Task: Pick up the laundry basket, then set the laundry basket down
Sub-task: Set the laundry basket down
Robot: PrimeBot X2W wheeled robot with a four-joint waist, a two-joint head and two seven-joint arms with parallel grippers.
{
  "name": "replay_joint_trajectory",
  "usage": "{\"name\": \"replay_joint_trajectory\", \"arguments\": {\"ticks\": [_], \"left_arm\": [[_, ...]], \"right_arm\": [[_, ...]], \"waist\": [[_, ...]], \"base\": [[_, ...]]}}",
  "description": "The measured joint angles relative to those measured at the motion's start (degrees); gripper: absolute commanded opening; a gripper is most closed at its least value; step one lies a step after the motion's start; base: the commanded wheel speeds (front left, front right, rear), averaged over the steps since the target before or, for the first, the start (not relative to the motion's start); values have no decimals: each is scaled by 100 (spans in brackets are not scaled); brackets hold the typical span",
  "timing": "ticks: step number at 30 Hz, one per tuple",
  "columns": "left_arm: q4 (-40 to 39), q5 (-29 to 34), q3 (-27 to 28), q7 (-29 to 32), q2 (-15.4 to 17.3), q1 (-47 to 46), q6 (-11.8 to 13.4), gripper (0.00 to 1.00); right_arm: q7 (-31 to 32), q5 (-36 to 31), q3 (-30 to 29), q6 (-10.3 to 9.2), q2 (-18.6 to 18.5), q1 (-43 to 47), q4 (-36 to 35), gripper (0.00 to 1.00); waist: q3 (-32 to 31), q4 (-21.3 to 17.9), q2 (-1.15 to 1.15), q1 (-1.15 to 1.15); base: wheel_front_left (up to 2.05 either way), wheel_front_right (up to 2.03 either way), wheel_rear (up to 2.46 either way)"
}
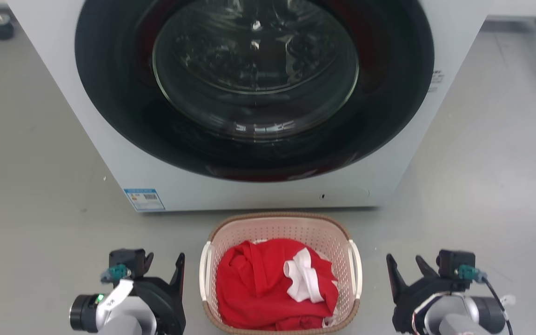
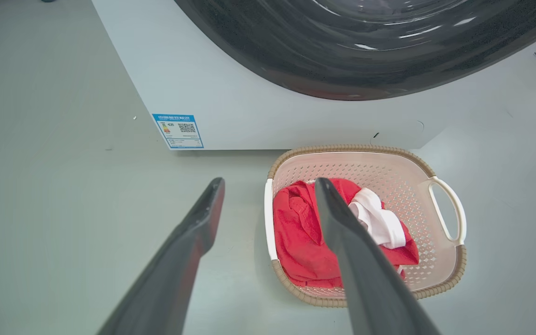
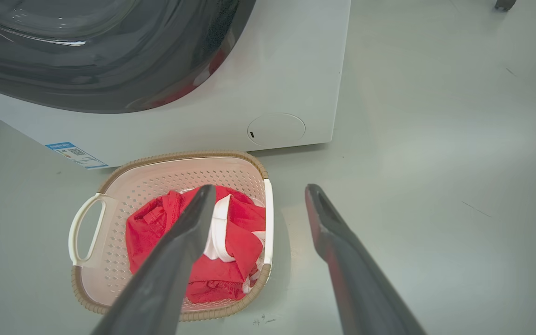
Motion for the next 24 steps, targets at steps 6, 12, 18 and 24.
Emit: {"name": "replay_joint_trajectory", "arguments": {"ticks": [6, 12, 18, 24], "left_arm": [[-494, 144, 97, 0, 101, 565, 187, 100], [-1148, 236, 197, 0, 153, 1113, 389, 100], [-1940, 474, 297, -1, 288, 1620, 577, 100], [-2822, 656, 379, -1, 409, 2206, 797, 100]], "right_arm": [[0, -101, -70, -174, -79, 573, -387, 100], [0, -249, -188, -378, -175, 1072, -892, 100], [0, -403, -367, -530, -299, 1517, -1501, 100], [0, -582, -485, -624, -353, 1995, -2185, 100]], "waist": [[-481, -14, 0, 0], [-845, -44, 0, 0], [-1077, -59, 0, 1], [-1243, -70, 0, 1]], "base": [[0, 0, 0], [0, 0, 0], [0, 0, 0], [0, 0, 0]]}}
